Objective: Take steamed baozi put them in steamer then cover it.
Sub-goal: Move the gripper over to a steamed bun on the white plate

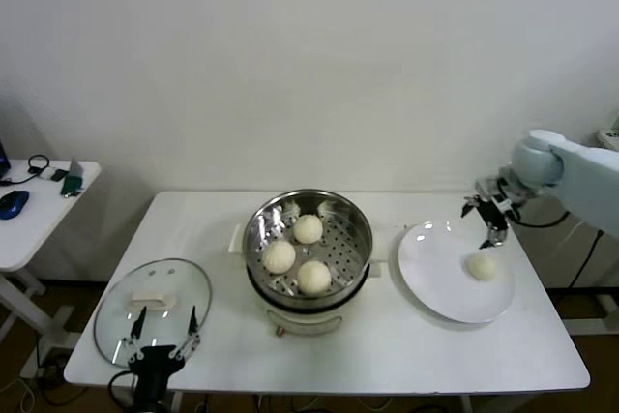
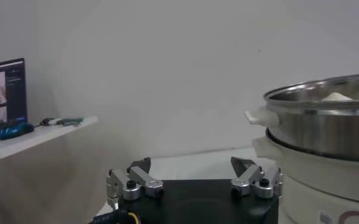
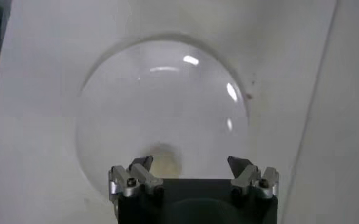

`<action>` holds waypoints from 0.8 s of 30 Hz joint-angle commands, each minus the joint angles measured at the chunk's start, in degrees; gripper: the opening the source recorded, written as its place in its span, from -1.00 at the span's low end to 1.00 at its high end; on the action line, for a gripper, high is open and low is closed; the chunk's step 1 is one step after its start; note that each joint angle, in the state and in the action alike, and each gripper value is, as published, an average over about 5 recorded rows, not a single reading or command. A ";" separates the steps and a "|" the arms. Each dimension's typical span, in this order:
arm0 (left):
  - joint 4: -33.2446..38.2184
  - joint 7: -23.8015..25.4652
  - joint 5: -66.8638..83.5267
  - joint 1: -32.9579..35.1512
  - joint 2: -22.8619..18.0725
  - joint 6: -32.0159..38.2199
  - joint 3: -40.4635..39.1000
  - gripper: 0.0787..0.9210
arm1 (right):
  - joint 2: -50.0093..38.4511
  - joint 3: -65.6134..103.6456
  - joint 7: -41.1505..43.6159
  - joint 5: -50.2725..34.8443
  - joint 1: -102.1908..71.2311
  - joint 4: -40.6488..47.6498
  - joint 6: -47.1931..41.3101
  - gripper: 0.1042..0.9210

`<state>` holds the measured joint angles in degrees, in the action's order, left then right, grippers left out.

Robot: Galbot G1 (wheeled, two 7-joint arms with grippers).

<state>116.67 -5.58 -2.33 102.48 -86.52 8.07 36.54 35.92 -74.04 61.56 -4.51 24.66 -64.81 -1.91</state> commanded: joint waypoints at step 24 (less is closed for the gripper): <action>-0.70 -0.16 -0.63 0.32 -0.35 -0.79 0.79 0.77 | 10.28 20.25 2.32 10.28 -20.39 22.62 2.47 0.76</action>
<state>116.13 -5.73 -2.75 102.83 -86.93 7.44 37.28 42.28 -56.62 63.62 4.17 6.49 -47.34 -0.24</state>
